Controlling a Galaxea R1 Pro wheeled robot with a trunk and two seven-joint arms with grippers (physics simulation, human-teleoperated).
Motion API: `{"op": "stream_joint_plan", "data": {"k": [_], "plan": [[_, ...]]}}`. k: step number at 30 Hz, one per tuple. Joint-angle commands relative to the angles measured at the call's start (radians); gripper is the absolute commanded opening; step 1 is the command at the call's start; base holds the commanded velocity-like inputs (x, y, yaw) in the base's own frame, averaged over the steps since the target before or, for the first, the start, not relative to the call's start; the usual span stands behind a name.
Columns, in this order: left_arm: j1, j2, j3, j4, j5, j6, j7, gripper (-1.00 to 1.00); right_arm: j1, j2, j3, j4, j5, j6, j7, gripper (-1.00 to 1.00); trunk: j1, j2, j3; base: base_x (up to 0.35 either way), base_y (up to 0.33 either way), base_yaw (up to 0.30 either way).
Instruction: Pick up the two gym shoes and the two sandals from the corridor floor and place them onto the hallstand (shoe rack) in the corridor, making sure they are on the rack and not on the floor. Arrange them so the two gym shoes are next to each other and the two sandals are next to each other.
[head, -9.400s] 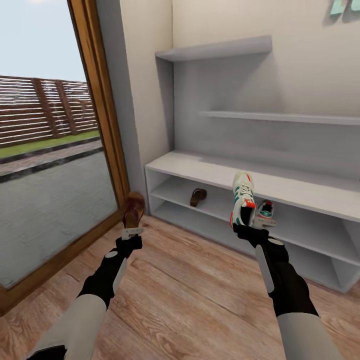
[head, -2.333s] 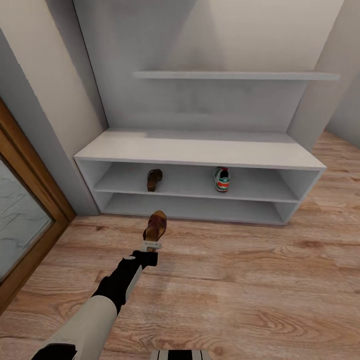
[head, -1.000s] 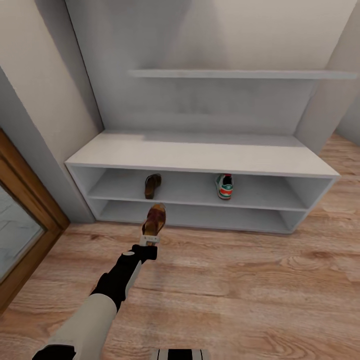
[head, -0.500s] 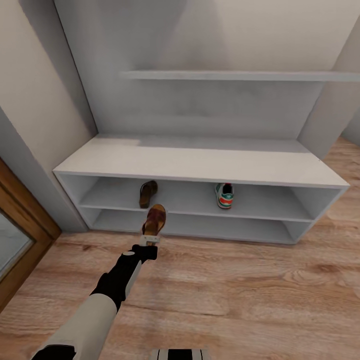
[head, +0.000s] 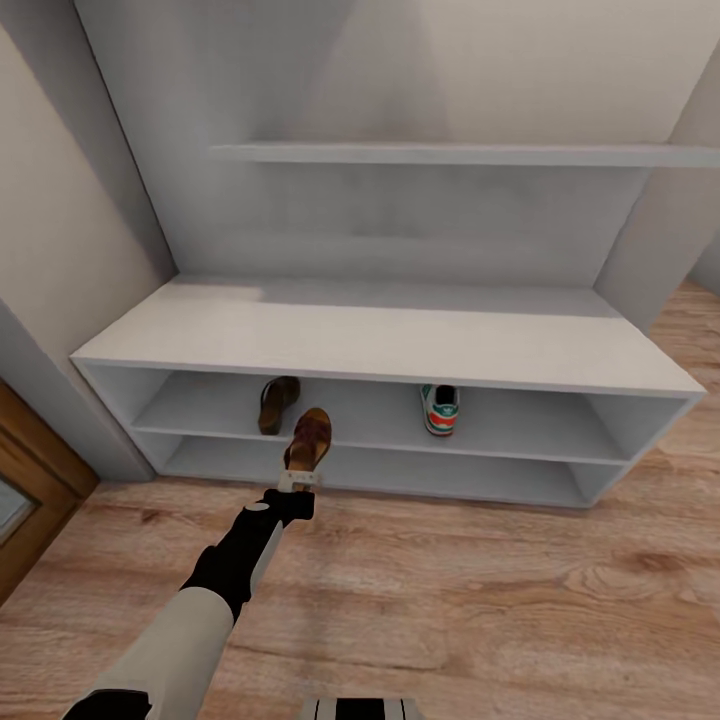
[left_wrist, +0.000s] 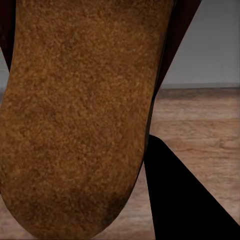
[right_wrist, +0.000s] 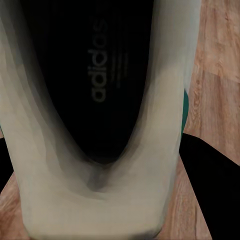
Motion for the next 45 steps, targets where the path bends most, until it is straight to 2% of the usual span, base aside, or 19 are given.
{"op": "stream_joint_plan", "data": {"k": [1,15,38,45], "plan": [[0.0,-0.001,0.003,-0.002,-0.014,0.006,-0.007,-1.0,-0.001,0.0,0.0,-0.001,0.007,0.005,0.001,-1.0,0.0,0.0,-0.001,0.074,-0.004,0.0],[0.0,0.0,0.003,-0.002,-0.014,0.006,-0.008,-1.0,-0.001,0.0,0.001,-0.001,0.007,0.005,0.002,-1.0,0.0,0.0,-0.001,0.284,-0.001,0.0],[0.0,0.0,0.003,-0.001,-0.014,0.005,-0.008,-1.0,-0.001,0.0,0.001,-0.001,0.008,0.005,0.001,-1.0,0.0,0.0,-0.001,0.083,0.051,0.0],[0.0,0.0,0.003,-0.001,-0.014,0.005,-0.008,-1.0,-0.001,0.0,0.001,-0.001,0.009,0.005,0.001,-1.0,0.0,0.0,-0.001,0.227,0.0,0.0]]}}
